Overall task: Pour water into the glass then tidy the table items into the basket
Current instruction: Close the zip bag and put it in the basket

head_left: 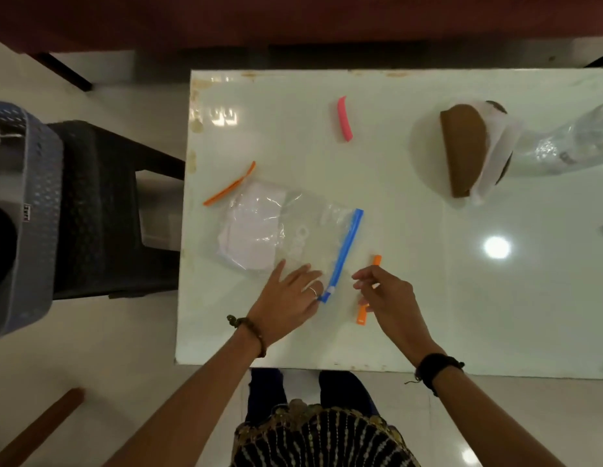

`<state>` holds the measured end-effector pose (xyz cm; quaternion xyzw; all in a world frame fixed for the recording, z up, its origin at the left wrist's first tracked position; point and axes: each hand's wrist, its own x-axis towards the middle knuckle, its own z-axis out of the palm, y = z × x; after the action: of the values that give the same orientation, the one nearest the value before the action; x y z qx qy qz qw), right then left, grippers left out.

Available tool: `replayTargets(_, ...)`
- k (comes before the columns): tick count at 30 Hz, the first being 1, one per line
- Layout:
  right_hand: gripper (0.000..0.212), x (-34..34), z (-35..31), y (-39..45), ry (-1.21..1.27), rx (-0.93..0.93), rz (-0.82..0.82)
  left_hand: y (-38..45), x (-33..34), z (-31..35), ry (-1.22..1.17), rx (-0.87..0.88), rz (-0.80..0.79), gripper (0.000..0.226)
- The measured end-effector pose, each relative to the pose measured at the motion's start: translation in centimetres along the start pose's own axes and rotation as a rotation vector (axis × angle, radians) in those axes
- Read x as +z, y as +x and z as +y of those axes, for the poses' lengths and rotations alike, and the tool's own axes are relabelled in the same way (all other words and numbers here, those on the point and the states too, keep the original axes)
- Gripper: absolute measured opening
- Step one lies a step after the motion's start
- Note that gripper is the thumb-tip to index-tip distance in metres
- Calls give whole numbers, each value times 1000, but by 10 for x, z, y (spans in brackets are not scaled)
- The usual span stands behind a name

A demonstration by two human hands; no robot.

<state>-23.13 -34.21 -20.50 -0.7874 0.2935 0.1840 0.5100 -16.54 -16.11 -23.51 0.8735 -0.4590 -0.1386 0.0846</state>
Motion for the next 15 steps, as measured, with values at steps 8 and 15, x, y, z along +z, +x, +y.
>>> replayTargets(8,27,-14,-68,5,-141,-524,-1,10,-69,-2,-277,-350,520,24)
replayTargets(15,14,-24,-147,16,-94,-727,159,29,-143,-2,-712,-538,859,20)
